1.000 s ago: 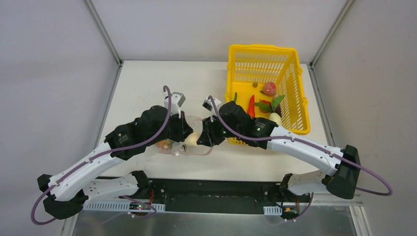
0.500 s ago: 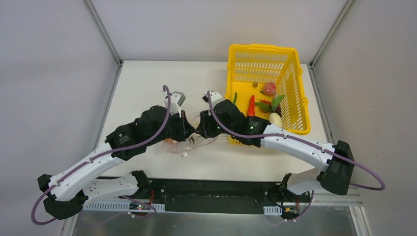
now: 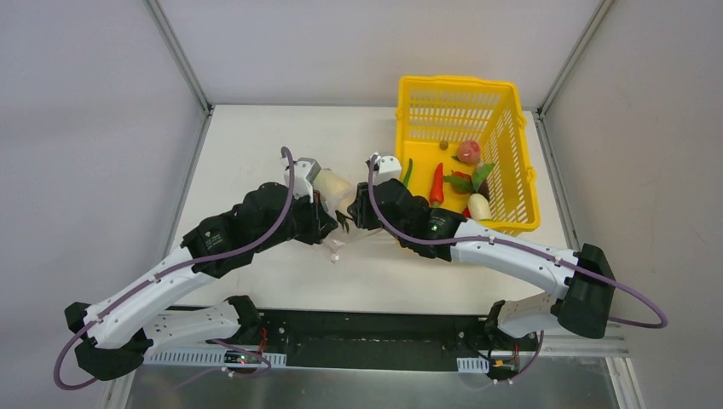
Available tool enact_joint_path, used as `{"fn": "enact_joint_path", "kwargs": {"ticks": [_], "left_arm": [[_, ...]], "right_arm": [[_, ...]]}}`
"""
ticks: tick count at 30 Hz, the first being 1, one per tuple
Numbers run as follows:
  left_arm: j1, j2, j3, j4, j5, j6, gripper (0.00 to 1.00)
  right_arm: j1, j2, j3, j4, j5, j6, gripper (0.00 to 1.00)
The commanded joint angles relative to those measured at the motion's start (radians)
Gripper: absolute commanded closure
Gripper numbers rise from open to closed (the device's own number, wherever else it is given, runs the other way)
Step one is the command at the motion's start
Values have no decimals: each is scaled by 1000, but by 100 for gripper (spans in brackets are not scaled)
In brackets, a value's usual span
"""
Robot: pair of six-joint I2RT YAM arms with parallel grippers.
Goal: Place the food in the zip-top bag and seal the zipper
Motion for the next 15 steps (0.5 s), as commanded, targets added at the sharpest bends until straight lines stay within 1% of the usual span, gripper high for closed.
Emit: {"fn": "enact_joint_path", "kwargs": {"ticks": [1, 4, 5, 9, 11, 13, 15], "left_arm": [[3, -15, 60, -19, 2, 5, 100], [3, -8, 72, -33, 3, 5, 100], [3, -9, 72, -34, 2, 4, 100], [3, -12, 71, -35, -15, -5, 100], [3, -19, 69, -35, -26, -8, 100], [3, -23, 69, -38, -45, -10, 100], [3, -24, 72, -47, -59, -11, 100]], "right_arm": [[-19, 4, -1, 99, 152, 12, 69], [-19, 17, 25, 81, 93, -4, 66], [-19, 20, 33, 73, 93, -5, 63], [-19, 41, 106, -40, 39, -35, 46], [-20, 47, 146, -96, -46, -57, 40], [-20, 38, 169, -122, -140, -66, 37], [-21, 5, 167, -117, -197, -53, 38]]}}
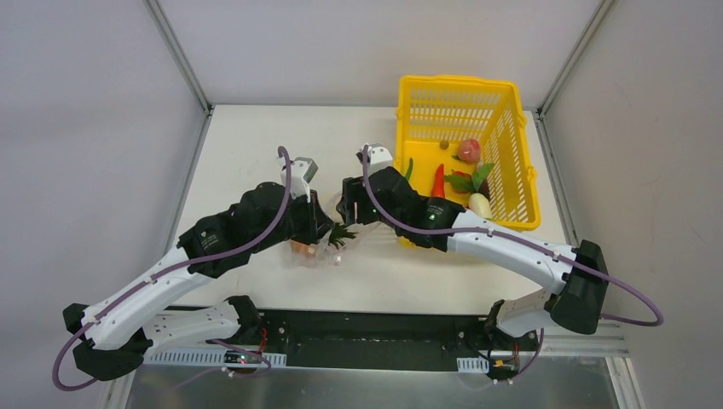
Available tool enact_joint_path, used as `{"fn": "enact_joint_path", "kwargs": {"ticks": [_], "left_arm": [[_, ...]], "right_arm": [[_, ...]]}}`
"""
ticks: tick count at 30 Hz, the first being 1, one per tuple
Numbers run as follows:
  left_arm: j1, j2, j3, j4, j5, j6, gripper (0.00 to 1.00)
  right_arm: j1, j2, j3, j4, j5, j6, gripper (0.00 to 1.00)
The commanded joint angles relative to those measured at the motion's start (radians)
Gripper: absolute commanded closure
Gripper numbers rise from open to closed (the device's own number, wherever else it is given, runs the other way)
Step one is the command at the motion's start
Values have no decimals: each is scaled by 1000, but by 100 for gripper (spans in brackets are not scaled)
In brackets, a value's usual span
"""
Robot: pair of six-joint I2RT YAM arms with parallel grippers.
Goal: Place the food in the zip-top bag and seal the zipper
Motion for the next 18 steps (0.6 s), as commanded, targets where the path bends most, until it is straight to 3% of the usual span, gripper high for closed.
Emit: {"fn": "enact_joint_path", "kwargs": {"ticks": [1, 9, 14, 18], "left_arm": [[4, -22, 47, -14, -47, -10, 100], [3, -21, 41, -15, -55, -15, 100], [3, -16, 43, -8, -48, -20, 100], [3, -21, 37, -4, -53, -29, 100]], "right_arm": [[-8, -64, 35, -33, -154, -14, 42], [-24, -84, 8, -61, -392, -35, 80], [-31, -1, 22, -94, -433, -35, 81], [-28, 99, 94, -201, -246, -27, 80]]}}
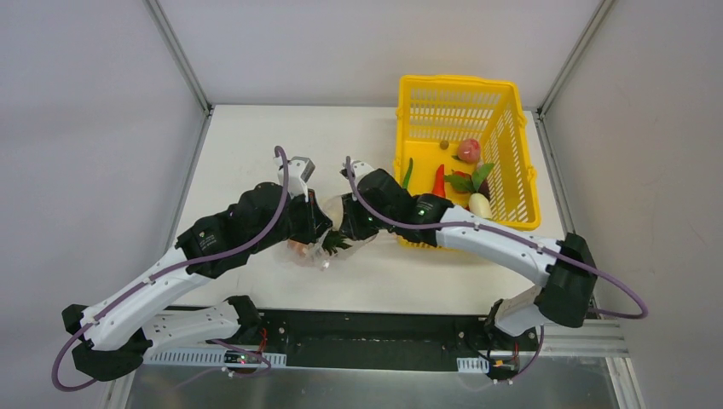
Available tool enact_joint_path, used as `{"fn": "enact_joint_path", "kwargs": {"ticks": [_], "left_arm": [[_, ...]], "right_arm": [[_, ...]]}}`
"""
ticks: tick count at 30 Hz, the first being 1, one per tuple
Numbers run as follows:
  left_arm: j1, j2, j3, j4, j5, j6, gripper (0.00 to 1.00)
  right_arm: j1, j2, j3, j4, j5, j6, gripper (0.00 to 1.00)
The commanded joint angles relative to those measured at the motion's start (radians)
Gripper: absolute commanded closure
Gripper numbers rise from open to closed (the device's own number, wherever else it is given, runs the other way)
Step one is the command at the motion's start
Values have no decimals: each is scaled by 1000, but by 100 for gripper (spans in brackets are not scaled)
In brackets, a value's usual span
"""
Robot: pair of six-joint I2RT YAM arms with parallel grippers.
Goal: Place the food in the zip-top bag and seal the zipper
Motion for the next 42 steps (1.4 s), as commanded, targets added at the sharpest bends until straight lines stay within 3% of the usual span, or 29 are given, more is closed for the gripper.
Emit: {"fn": "enact_joint_path", "kwargs": {"ticks": [1, 4, 11, 18, 20, 25, 29, 32, 36, 39, 42], "left_arm": [[3, -17, 31, 12, -24, -23, 100], [4, -27, 25, 6, -47, -31, 100], [3, -33, 16, -12, -100, -36, 100], [3, -32, -2, -8, -142, -52, 100], [4, -31, -1, 0, -142, -52, 100], [4, -21, 2, 13, -125, -42, 100], [4, -13, 7, 27, -104, -36, 100], [4, -10, 12, 26, -97, -33, 100], [3, -11, 12, 14, -96, -35, 100], [3, -18, 8, 4, -106, -43, 100], [3, -20, 4, -2, -118, -47, 100]], "right_arm": [[-2, 94, 110, -137, 205, 7, 79], [-2, 87, 114, -140, 302, 3, 79], [-9, -110, -6, 89, -47, -21, 62], [-15, -279, -41, 81, -13, -17, 50], [-25, -287, -36, 60, -26, -9, 52], [-26, -224, -42, 98, -147, 46, 71], [-26, -128, -24, 126, -122, 62, 91], [-23, -68, -26, 172, -7, 45, 100], [-12, -83, -154, 446, 330, -28, 100], [-6, -97, -228, 655, 494, -140, 100], [-6, -75, -237, 756, 609, -222, 100]]}}
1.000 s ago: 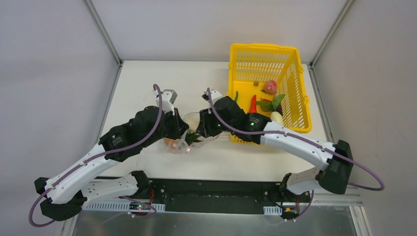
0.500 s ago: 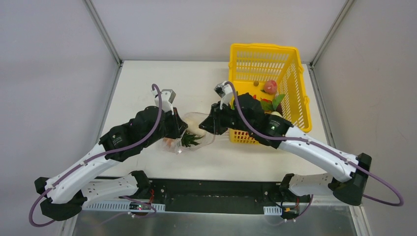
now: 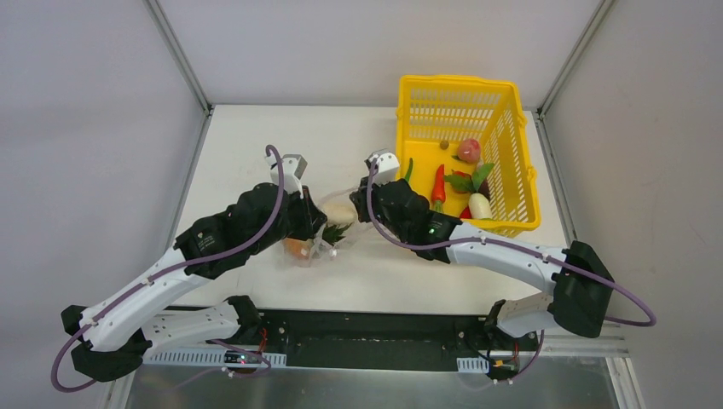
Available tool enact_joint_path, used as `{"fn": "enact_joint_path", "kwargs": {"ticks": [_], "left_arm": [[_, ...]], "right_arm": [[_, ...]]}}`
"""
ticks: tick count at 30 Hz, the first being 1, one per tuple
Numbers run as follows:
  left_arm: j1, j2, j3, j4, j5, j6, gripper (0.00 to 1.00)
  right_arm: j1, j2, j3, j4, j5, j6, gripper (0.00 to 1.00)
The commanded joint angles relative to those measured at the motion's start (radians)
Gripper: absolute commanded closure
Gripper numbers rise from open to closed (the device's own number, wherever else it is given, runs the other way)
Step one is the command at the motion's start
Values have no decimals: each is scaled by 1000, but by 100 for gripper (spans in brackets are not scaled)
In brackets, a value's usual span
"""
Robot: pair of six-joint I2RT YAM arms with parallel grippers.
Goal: Place the food in the zip-top bag and seal the zipper
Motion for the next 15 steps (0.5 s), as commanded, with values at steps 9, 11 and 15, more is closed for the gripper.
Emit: {"fn": "enact_joint_path", "kwargs": {"ticks": [9, 11, 15], "left_arm": [[3, 9, 7, -22, -48, -15, 100], [3, 12, 8, -24, -50, -15, 100], [4, 11, 12, -32, -68, -17, 100]], "right_arm": [[35, -117, -86, 396, 210, -75, 94], [34, -145, -45, 296, 98, -62, 90], [35, -220, 45, 88, -81, -43, 79]]}}
